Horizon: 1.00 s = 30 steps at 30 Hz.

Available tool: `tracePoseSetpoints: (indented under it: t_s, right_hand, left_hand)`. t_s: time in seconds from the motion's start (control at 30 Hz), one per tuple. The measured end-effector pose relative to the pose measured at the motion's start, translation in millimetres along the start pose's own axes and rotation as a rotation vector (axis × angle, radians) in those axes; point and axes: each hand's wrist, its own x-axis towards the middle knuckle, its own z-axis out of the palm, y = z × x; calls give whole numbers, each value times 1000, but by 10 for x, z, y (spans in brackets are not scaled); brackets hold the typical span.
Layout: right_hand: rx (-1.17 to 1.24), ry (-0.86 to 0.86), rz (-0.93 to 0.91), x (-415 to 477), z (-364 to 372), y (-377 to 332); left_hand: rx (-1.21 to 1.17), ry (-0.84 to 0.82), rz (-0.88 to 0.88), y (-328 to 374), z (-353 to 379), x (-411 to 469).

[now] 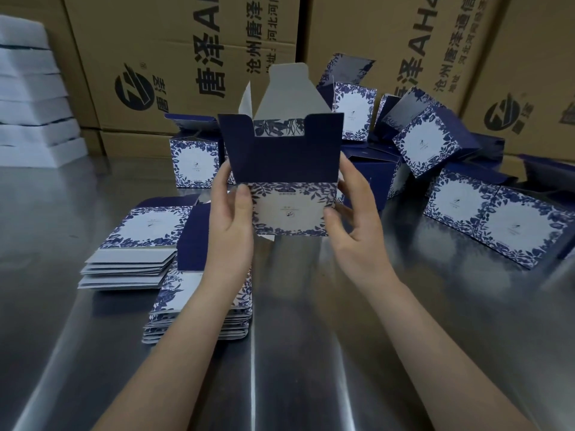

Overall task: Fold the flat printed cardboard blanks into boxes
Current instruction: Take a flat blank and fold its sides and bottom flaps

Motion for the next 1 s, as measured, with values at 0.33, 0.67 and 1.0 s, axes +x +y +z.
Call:
tracePoseSetpoints:
  t_s: [0.33, 0.67, 1.0]
  right_hand:
    - [-37, 62, 93, 29, -51, -19]
    - [-41, 264, 87, 17, -15, -58]
    - [-19, 426, 81, -21, 41, -72]
  left_hand:
    - [313, -170, 224, 54, -97, -15]
    - [426, -108, 179, 107, -49, -83]
    - [447, 19, 266, 152, 56, -171]
